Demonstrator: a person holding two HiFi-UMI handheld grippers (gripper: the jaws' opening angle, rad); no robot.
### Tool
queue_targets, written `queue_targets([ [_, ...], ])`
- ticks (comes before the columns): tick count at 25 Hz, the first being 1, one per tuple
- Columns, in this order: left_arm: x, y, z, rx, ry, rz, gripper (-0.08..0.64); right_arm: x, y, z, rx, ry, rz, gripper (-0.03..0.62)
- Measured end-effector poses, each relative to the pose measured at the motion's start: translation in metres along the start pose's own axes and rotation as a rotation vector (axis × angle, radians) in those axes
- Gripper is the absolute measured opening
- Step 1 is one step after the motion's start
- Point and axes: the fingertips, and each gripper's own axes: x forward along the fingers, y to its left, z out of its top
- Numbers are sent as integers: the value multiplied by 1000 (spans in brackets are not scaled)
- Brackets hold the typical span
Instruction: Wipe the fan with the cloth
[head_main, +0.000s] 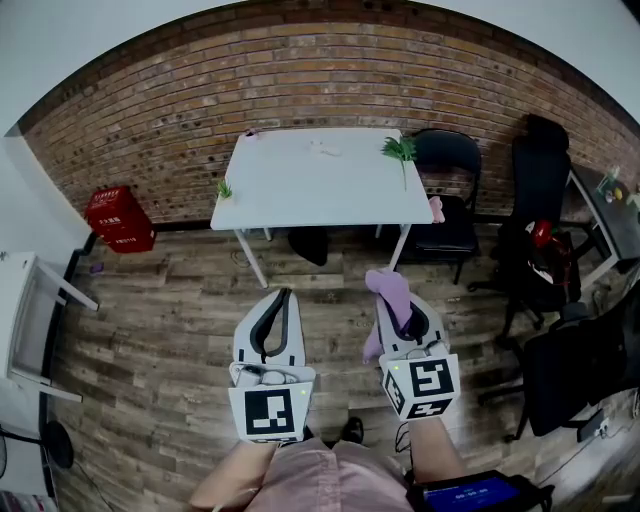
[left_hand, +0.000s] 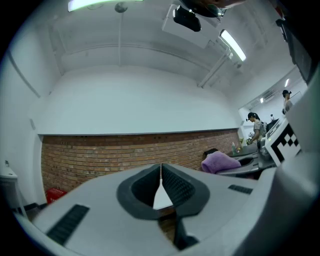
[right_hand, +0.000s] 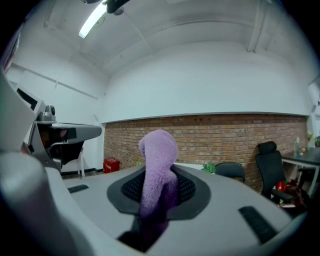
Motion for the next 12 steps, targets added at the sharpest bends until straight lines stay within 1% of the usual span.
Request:
queue_targets([
  [1, 1, -1, 0, -10, -3, -2, 16, 0, -2, 1, 9, -5, 2, 87],
  [2, 3, -3, 1, -23, -6, -16, 66, 0, -3, 1, 14, -7, 7, 91],
  [3, 6, -7, 1, -37, -9, -36, 208, -1, -5, 2, 14, -8, 10, 91],
  [4, 8, -12, 1, -47, -10, -53, 295, -1, -8, 2, 11, -8, 11, 91],
  [6, 11, -20, 1, -49, -12, -62, 304, -2, -15, 2, 2, -8, 12, 91],
  [12, 21, -40, -3, -30, -11, -23, 302, 3, -41, -5, -16, 2, 45, 91],
])
